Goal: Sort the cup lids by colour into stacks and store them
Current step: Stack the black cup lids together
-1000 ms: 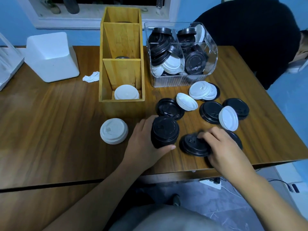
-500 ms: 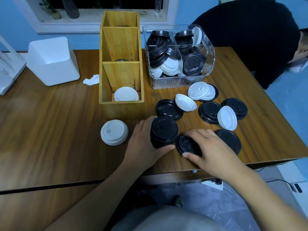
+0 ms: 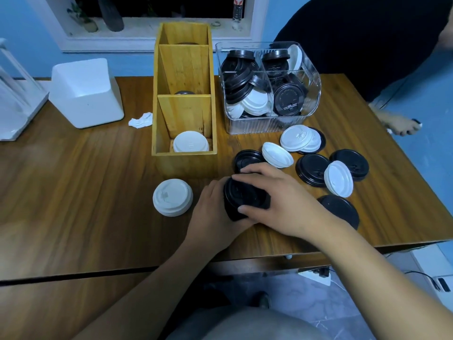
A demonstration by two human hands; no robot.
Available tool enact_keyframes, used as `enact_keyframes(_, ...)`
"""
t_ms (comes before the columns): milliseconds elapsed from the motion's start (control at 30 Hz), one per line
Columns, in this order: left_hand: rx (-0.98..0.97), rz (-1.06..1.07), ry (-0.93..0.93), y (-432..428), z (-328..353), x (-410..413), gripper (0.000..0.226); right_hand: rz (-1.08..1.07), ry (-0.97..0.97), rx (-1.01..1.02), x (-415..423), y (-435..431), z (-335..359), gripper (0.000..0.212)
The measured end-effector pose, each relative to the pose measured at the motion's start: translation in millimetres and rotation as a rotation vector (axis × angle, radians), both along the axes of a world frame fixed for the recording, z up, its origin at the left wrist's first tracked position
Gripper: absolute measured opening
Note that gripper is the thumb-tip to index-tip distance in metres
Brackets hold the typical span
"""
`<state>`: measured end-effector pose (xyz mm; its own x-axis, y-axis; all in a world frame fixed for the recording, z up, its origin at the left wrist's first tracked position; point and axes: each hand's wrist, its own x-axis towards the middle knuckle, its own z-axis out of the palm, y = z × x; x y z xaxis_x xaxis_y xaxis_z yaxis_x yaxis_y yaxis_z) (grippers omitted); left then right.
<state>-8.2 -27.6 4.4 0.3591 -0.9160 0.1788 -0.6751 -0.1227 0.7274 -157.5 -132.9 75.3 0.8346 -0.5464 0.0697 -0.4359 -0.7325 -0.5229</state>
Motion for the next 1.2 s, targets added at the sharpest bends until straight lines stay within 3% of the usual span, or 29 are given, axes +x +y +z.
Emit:
enact_keyframes(200,0.020,0.007,0.004,-1,-2,0,0.097,-0.065,-0.097,0.112,2,5,-10,0.052)
enact_keyframes(367,0.041,0.020,0.081,1,-1,0,0.107,-0.034,0.033,0.018,4,3,-10,0.053)
enact_keyframes(533,-0.017,-0.018,0.012,1,1,-1,0.087,-0.030,0.078,-0.020,5,7,-8,0.055)
enact_keyframes(667,0.012,-0.033,-0.012,1,-1,2,0.090,-0.064,-0.079,-0.027,-17,20,-18,0.053)
enact_keyframes(767,0.045,-0.017,-0.021,-2,0,2,0.096,-0.281,-0.213,-0.092,-49,15,-21,0.042)
enact_keyframes(867,0.036,-0.016,0.000,-1,0,3,0.096,-0.476,-0.106,-0.212,-77,-18,-15,0.039)
enact_keyframes(1033,0.051,-0.018,0.009,-1,0,2,0.094,-0.765,0.076,-0.152,-131,-92,-8,0.050)
enact_keyframes(1133,0.060,-0.017,0.004,-2,1,2,0.094,-0.684,0.214,0.013,-152,-124,-10,0.069)
enact_keyframes(1200,0.064,-0.013,0.001,-2,0,1,0.094,-0.561,0.270,0.112,-154,-136,-10,0.067)
